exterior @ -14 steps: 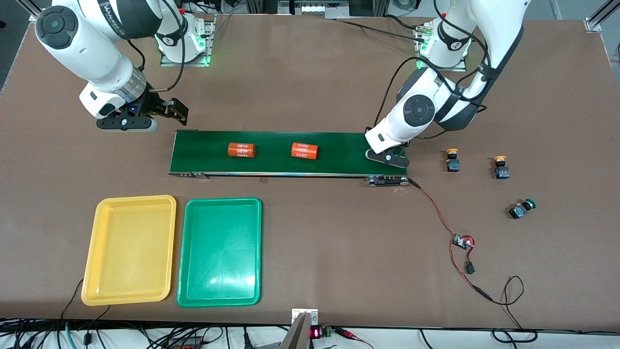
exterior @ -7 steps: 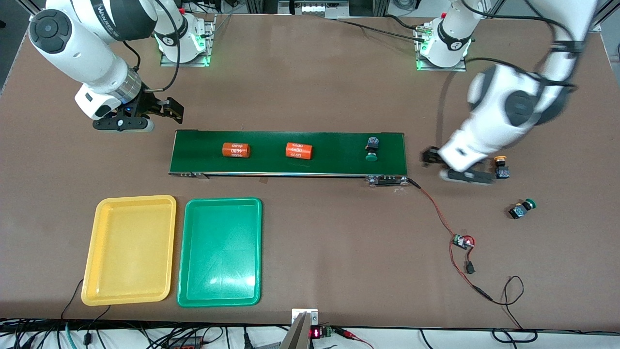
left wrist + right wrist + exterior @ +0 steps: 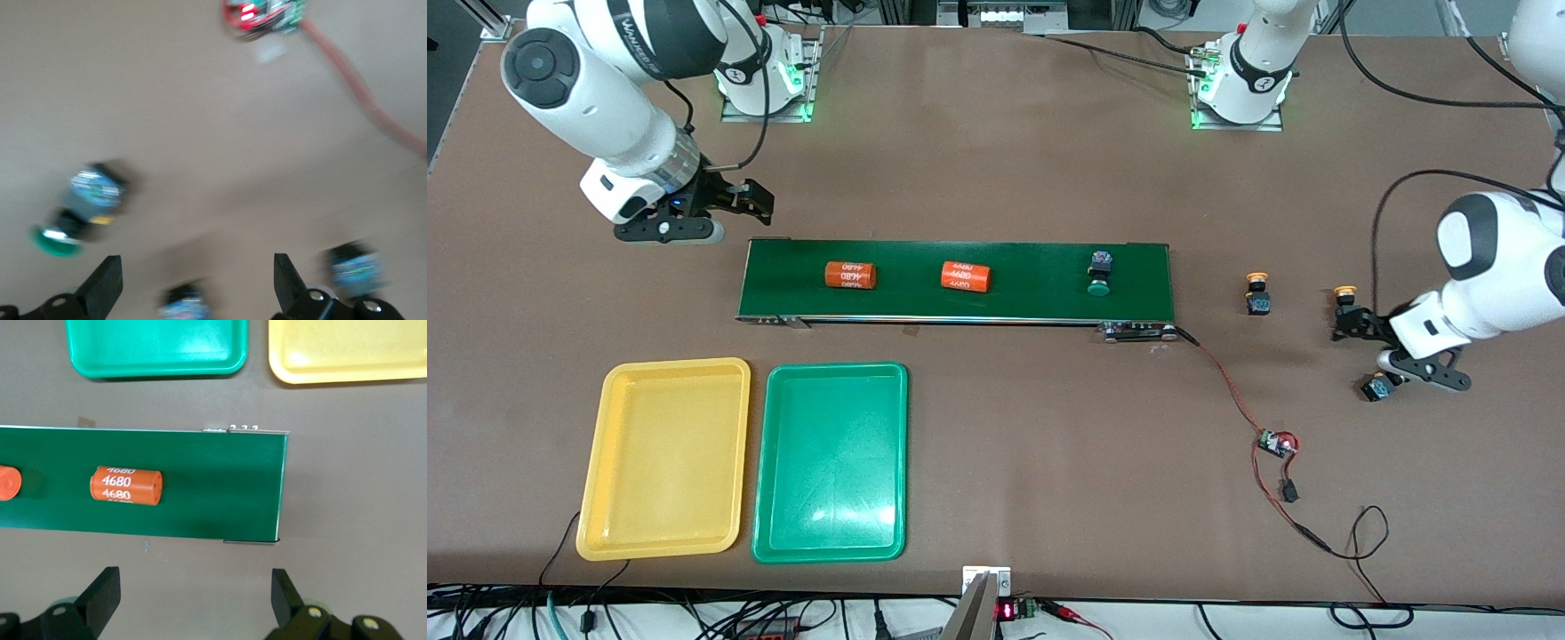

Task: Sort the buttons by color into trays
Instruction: 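Grasp a blue-bodied push button with the left gripper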

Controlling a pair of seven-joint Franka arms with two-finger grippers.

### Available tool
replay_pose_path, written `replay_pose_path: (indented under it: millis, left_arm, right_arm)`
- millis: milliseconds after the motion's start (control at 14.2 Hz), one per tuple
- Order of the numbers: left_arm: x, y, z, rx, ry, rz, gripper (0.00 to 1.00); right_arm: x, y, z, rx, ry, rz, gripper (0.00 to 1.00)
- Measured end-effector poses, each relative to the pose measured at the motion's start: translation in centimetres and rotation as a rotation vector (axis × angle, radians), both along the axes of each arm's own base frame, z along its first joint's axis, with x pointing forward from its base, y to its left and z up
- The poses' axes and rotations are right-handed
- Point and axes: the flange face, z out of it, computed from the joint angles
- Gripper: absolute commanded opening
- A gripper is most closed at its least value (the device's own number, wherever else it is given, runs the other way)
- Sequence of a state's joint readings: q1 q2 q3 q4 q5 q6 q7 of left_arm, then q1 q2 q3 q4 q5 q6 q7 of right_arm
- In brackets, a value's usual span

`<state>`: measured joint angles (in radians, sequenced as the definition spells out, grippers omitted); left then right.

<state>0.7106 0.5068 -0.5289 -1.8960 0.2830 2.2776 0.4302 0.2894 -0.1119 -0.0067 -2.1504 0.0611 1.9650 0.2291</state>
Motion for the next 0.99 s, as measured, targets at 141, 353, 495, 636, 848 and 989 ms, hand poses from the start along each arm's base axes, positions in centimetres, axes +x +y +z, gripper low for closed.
replay_pose_path:
  millis: [141, 353, 495, 636, 848, 989]
  left_arm:
    - [1.2, 1.3, -0.3, 0.056, -0.016, -0.124, 1.0]
    - [2.4, 1.1, -1.6, 0.056, -0.088, -0.253, 1.0]
    - [2.8, 1.7, -3.0, 0.05, -0.138, -0.31, 1.0]
    - [3.1, 2.8, -4.2, 0.056, -0.158, -0.393, 1.0]
    - [4.0, 3.7, -4.5, 0.068, -0.172, -0.459, 1.0]
    - [4.1, 3.8, -4.8, 0.067, -0.173, -0.464, 1.0]
  right_arm:
    - [-0.1, 0.8, -0.5, -0.003, 0.007, 0.015, 1.0]
    - [-0.2, 2.1, -1.2, -0.004, 0.01, 0.039, 1.0]
    - [-0.3, 2.7, -1.6, -0.006, 0.015, 0.05, 1.0]
    - [-0.2, 2.8, -2.0, -0.007, 0.017, 0.052, 1.0]
    - [-0.1, 2.8, -2.1, -0.007, 0.016, 0.052, 1.0]
    - [-0.1, 2.8, -2.1, -0.007, 0.015, 0.052, 1.0]
